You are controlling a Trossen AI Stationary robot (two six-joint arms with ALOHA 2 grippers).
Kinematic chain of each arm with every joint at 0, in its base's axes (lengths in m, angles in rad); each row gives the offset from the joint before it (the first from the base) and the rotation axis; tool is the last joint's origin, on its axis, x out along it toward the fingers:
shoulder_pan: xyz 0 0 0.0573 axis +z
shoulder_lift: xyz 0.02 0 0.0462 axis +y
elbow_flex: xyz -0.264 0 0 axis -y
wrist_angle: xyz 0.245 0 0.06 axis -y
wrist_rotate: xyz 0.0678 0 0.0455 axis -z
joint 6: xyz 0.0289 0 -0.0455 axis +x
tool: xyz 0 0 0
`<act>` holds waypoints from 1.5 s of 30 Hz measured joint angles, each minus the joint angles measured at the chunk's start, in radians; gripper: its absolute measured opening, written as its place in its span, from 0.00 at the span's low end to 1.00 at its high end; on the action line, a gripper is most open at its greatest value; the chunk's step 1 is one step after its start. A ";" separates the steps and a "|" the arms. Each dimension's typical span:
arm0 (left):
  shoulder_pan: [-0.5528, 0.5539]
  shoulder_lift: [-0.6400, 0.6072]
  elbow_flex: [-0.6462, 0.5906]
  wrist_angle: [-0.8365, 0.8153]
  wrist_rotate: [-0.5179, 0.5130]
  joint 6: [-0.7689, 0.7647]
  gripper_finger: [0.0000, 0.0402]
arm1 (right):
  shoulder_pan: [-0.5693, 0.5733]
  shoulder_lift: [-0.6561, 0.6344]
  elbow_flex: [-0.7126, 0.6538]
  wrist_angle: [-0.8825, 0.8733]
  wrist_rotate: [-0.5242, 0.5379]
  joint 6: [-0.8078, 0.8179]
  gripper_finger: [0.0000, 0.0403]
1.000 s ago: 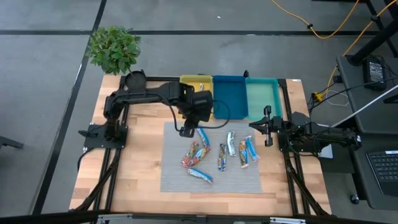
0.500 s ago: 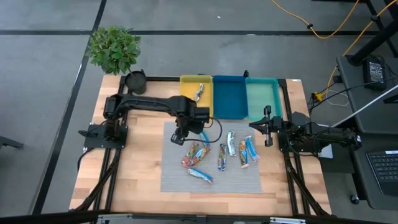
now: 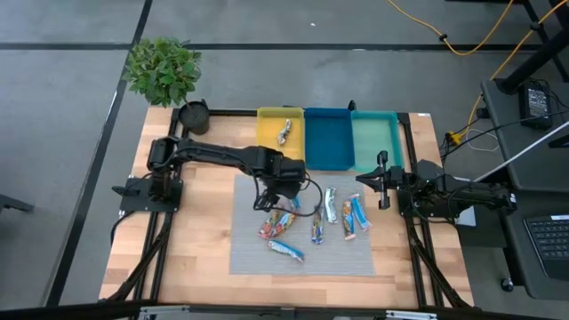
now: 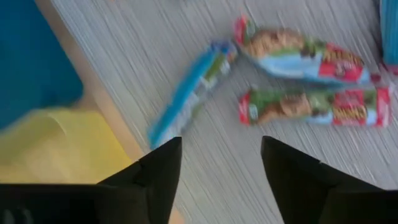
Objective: Pick and place Granola Bars by type
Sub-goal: Put the top blue granola bar into the blue bin
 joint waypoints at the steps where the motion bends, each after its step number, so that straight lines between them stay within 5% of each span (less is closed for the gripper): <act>1: -0.004 0.000 0.000 0.015 0.000 0.010 0.57 | 0.000 0.000 0.000 0.000 0.000 0.000 0.06; 23: -0.004 0.108 0.000 0.148 0.003 0.153 0.63 | 0.000 0.000 0.000 0.000 0.000 0.000 0.06; 45: 0.071 0.230 0.000 0.198 0.060 0.205 0.53 | 0.000 0.000 0.000 0.000 0.000 0.000 0.06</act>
